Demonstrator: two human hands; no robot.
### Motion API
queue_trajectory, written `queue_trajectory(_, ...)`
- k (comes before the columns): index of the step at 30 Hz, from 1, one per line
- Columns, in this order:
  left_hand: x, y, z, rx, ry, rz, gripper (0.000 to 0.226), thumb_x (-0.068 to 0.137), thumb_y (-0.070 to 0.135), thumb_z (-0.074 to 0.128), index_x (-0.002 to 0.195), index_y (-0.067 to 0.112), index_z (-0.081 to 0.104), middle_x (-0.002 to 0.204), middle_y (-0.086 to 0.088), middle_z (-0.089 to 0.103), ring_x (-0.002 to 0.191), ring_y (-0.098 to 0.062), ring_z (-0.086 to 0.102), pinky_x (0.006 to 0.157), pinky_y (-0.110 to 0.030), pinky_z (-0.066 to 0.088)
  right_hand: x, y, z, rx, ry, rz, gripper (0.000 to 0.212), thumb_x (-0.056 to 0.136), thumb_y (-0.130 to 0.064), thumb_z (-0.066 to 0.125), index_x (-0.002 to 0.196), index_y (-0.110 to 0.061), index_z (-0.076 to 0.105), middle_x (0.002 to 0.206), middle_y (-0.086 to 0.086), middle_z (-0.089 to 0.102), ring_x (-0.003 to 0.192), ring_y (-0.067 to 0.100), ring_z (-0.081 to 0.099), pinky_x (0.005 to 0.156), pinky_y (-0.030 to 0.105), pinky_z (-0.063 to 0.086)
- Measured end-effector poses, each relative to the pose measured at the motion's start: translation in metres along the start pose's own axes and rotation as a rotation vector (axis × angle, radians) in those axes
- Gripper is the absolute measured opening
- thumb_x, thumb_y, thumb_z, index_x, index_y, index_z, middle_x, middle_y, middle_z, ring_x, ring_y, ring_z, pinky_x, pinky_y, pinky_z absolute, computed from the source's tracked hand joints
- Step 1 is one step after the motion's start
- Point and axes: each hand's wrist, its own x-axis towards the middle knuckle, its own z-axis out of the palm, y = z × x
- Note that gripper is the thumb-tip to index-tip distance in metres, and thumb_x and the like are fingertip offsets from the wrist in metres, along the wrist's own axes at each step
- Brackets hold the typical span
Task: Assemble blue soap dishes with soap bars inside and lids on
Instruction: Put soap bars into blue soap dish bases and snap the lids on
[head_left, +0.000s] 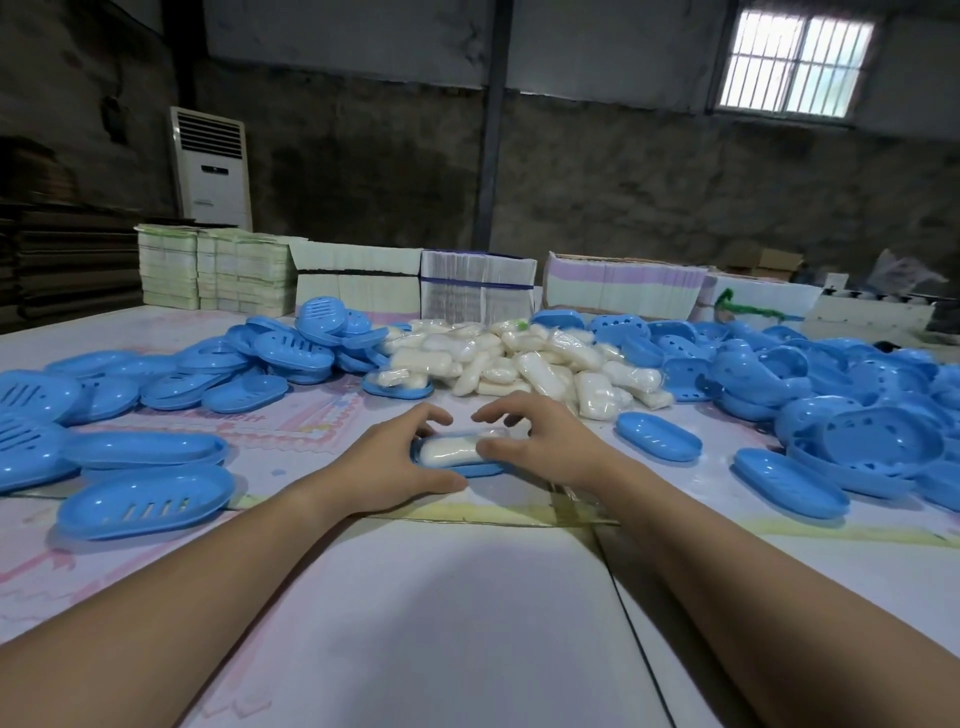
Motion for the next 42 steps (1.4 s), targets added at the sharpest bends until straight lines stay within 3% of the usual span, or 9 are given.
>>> queue_trajectory(4,-0.003,0.002,0.001,0.004,0.031,0.030,0.056,0.072,0.048,0.086,0.117,0.046,0.052,0.107,0.024,0.058,0.097,0.003,0.059,0.070,-0.006,0.045,-0.005,0.007,-0.009,0.084,-0.049,0.088,0.008,0.082,-0.039,0.072,0.090,-0.040,0.072,0.089,-0.024,0.063,0.084,-0.002,0.057,0.066,0.012,0.041)
queue_trajectory(10,-0.005,0.006,0.006,0.011,0.016,0.108,0.049,0.071,0.050,0.085,0.111,0.046,0.058,0.110,0.021,0.064,0.100,-0.001,0.060,0.076,-0.013,0.045,-0.005,0.008,-0.012,0.157,-0.103,0.108,0.006,0.083,-0.036,0.074,0.088,-0.035,0.076,0.089,-0.007,0.073,0.083,0.006,0.063,0.064,0.010,0.049)
queue_trajectory(14,-0.007,0.014,0.010,0.011,-0.086,0.199,0.053,0.066,0.063,0.080,0.112,0.056,0.056,0.113,0.034,0.059,0.105,0.008,0.055,0.080,-0.013,0.047,-0.003,0.016,-0.021,0.306,0.140,0.156,0.007,0.087,-0.027,0.070,0.084,-0.030,0.076,0.084,-0.013,0.073,0.080,-0.003,0.064,0.067,0.010,0.046)
queue_trajectory(17,-0.008,0.021,0.016,0.008,-0.136,0.257,0.060,0.061,0.074,0.072,0.117,0.064,0.050,0.117,0.034,0.058,0.111,0.009,0.052,0.088,-0.011,0.046,0.001,0.028,-0.035,0.133,0.454,0.279,0.013,0.087,-0.022,0.064,0.092,-0.028,0.075,0.087,-0.017,0.070,0.085,0.005,0.064,0.074,0.024,0.049)
queue_trajectory(20,-0.008,0.020,0.016,-0.009,-0.163,0.270,0.053,0.069,0.068,0.075,0.116,0.066,0.051,0.119,0.035,0.057,0.113,0.012,0.050,0.088,-0.007,0.044,-0.005,0.041,-0.055,-0.073,0.610,0.423,0.023,0.087,-0.021,0.058,0.104,-0.025,0.072,0.097,-0.007,0.069,0.098,0.019,0.062,0.084,0.036,0.051)
queue_trajectory(24,-0.006,0.019,0.017,-0.014,-0.168,0.280,0.055,0.062,0.078,0.068,0.113,0.067,0.049,0.119,0.033,0.057,0.112,0.012,0.051,0.087,-0.009,0.046,-0.018,0.061,-0.083,-0.510,0.620,0.574,0.029,0.090,-0.028,0.055,0.118,-0.029,0.063,0.128,0.002,0.054,0.121,0.027,0.043,0.098,0.044,0.034)
queue_trajectory(30,-0.005,0.017,0.017,-0.023,-0.187,0.311,0.056,0.066,0.077,0.068,0.117,0.069,0.047,0.117,0.037,0.058,0.112,0.007,0.055,0.091,-0.014,0.048,-0.064,0.093,-0.123,-0.902,0.589,0.747,0.022,0.091,-0.034,0.053,0.109,-0.027,0.063,0.125,0.004,0.046,0.122,0.032,0.035,0.103,0.057,0.026)
queue_trajectory(34,-0.007,0.020,0.015,-0.058,-0.207,0.309,0.053,0.068,0.075,0.068,0.116,0.067,0.048,0.118,0.038,0.057,0.111,0.007,0.057,0.086,-0.008,0.047,-0.080,0.108,-0.130,-0.727,0.637,0.811,0.025,0.092,-0.030,0.048,0.106,-0.021,0.067,0.119,0.006,0.054,0.120,0.032,0.037,0.096,0.050,0.037)
queue_trajectory(42,-0.009,0.022,0.015,-0.043,-0.188,0.283,0.050,0.067,0.061,0.072,0.115,0.055,0.059,0.114,0.033,0.062,0.107,0.004,0.060,0.085,-0.007,0.045,-0.077,0.115,-0.136,-0.578,0.717,0.667,0.019,0.091,-0.012,0.053,0.096,-0.013,0.071,0.105,0.010,0.058,0.106,0.032,0.049,0.074,0.036,0.044)
